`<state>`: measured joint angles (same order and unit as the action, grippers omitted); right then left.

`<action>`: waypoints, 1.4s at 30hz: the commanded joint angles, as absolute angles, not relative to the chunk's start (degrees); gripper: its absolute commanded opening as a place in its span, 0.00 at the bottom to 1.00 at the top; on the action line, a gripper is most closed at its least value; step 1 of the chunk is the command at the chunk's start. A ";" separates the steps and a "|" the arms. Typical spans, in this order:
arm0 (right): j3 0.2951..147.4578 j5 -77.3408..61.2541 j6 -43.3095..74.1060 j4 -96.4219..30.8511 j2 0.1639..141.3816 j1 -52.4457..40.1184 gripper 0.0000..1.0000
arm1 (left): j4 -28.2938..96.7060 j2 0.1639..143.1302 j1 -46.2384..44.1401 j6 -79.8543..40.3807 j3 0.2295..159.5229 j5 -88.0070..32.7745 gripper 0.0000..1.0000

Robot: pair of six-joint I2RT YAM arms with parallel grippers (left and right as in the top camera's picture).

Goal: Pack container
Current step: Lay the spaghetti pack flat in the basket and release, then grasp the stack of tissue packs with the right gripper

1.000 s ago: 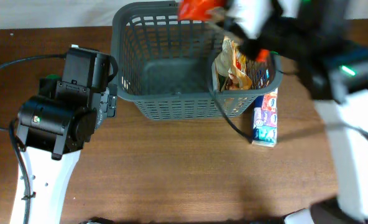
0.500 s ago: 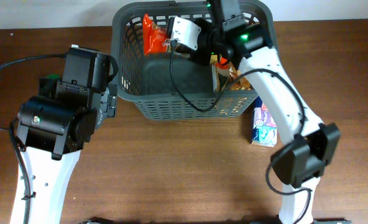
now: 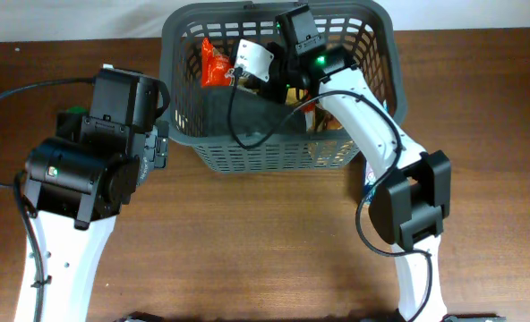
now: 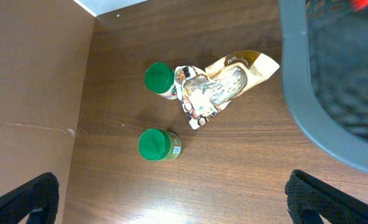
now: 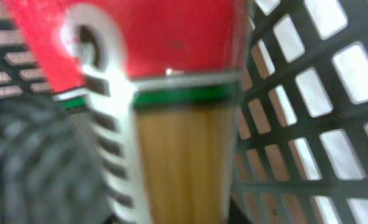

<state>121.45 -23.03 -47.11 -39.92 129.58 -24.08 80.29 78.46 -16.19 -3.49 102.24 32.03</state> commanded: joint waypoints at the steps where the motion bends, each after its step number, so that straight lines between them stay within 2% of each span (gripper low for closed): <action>1: 122.43 -20.23 -39.35 -38.20 131.37 -23.11 0.32 | 80.16 78.54 -15.86 -3.44 102.41 33.23 0.99; 2: 122.43 -19.57 -35.14 -36.58 131.44 -22.72 0.35 | 80.16 78.54 -15.86 -3.44 102.41 33.23 0.99; 3: 122.43 -18.85 -33.47 -35.97 131.44 -22.50 0.43 | 80.16 78.54 -15.86 -3.44 102.41 33.23 0.99; 4: 122.61 -14.50 -26.74 -34.02 131.24 -21.54 0.52 | 80.16 78.54 -15.86 -3.44 102.41 33.23 0.99; 10: 125.54 -12.21 -16.16 -39.03 126.02 -17.06 0.61 | 80.14 78.54 -15.86 -3.44 102.41 33.23 0.99; 11: 126.63 -12.21 -13.63 -40.47 124.31 -15.88 0.68 | 80.16 78.54 -15.86 -3.44 102.41 33.23 0.99; 12: 128.84 -12.21 -9.47 -43.24 121.16 -13.52 0.79 | 80.16 78.54 -15.86 -3.44 102.41 33.23 0.99; 14: 131.31 -12.21 -6.33 -46.46 117.89 -10.26 0.90 | 80.16 78.54 -15.86 -3.44 102.41 33.23 0.99; 15: 132.49 -12.21 -4.78 -48.16 116.05 -7.99 0.92 | 80.16 78.54 -15.86 -3.44 102.41 33.23 0.99; 21: 133.95 -17.30 3.25 -57.30 110.72 8.51 0.93 | 80.14 78.54 -15.86 -3.44 102.41 33.23 0.99; 27: 131.48 -21.85 3.90 -66.52 112.36 17.54 0.90 | 80.14 78.54 -15.86 -3.42 102.41 33.23 0.99; 31: 127.96 -21.89 3.92 -72.40 113.82 18.87 0.88 | 80.16 78.54 -15.86 -3.42 102.41 33.23 0.99; 35: 119.77 -21.89 3.90 -74.59 113.86 16.38 0.87 | 80.14 78.54 -15.86 -3.44 102.41 33.23 0.99; 42: 101.71 -21.82 4.86 -64.97 113.86 9.67 0.91 | 80.16 78.54 -15.86 -3.44 102.41 33.23 0.99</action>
<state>108.07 -20.78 3.64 -68.73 114.08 12.49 80.31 78.46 -16.19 -3.49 102.24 32.03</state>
